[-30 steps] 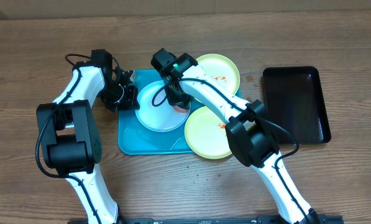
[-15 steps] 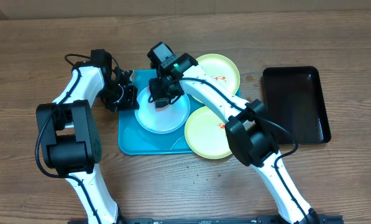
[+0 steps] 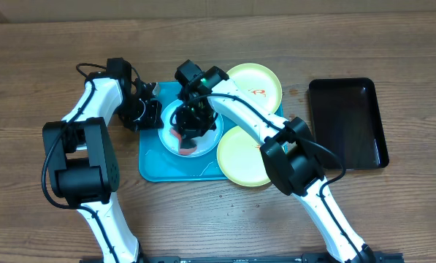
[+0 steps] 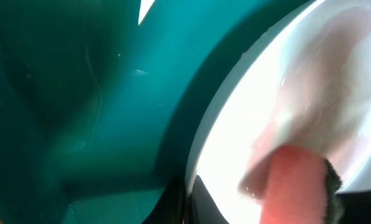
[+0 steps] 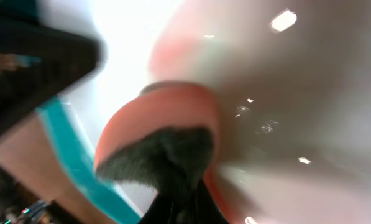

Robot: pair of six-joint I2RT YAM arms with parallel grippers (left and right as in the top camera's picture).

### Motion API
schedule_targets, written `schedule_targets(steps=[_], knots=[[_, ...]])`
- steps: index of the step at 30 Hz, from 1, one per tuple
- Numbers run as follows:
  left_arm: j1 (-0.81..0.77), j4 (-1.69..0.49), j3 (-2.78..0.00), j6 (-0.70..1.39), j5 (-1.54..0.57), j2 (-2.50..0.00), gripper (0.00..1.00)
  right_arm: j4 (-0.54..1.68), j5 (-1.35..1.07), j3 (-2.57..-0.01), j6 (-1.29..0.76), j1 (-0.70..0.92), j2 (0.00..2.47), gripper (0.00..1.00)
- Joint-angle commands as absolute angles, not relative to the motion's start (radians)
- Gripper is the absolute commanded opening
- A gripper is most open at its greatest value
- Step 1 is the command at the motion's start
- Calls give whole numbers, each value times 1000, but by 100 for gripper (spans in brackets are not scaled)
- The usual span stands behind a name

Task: Clean dirty plates on tray and stack at the side
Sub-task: 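Keep scrubbing the white plate's center and edges with the sponge, then lift the sponge off the plate and raise the right arm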

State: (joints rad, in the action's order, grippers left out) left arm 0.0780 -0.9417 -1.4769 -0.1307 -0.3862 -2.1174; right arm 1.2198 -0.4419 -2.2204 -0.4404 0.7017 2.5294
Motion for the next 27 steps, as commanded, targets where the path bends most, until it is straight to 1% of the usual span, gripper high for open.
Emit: schedule_targets(steps=[1, 2, 3, 5, 17, 22, 27], knots=[[78, -942, -1478, -131, -386, -2134, 4, 1265, -225, -2226, -447, 692, 2536, 4], [78, -941, -1478, -131, -386, -2134, 4, 1281, -165, -2226, -449, 692, 2536, 4], [78, -941, -1478, -131, -386, -2134, 4, 1310, -46, -2226, -472, 691, 2536, 4], [78, -941, -1478, -131, -386, -2134, 4, 1323, 52, -2227, -477, 691, 2536, 4], [78, -937, -1478, -131, -385, -2134, 4, 1292, 413, -2326, -498, 691, 2536, 4], [78, -937, -1478, -131, -385, -2134, 4, 1284, 401, -2387, -498, 693, 2536, 4], [78, -938, -1478, -131, -385, -2134, 4, 1354, 192, -2526, -476, 693, 2527, 4]])
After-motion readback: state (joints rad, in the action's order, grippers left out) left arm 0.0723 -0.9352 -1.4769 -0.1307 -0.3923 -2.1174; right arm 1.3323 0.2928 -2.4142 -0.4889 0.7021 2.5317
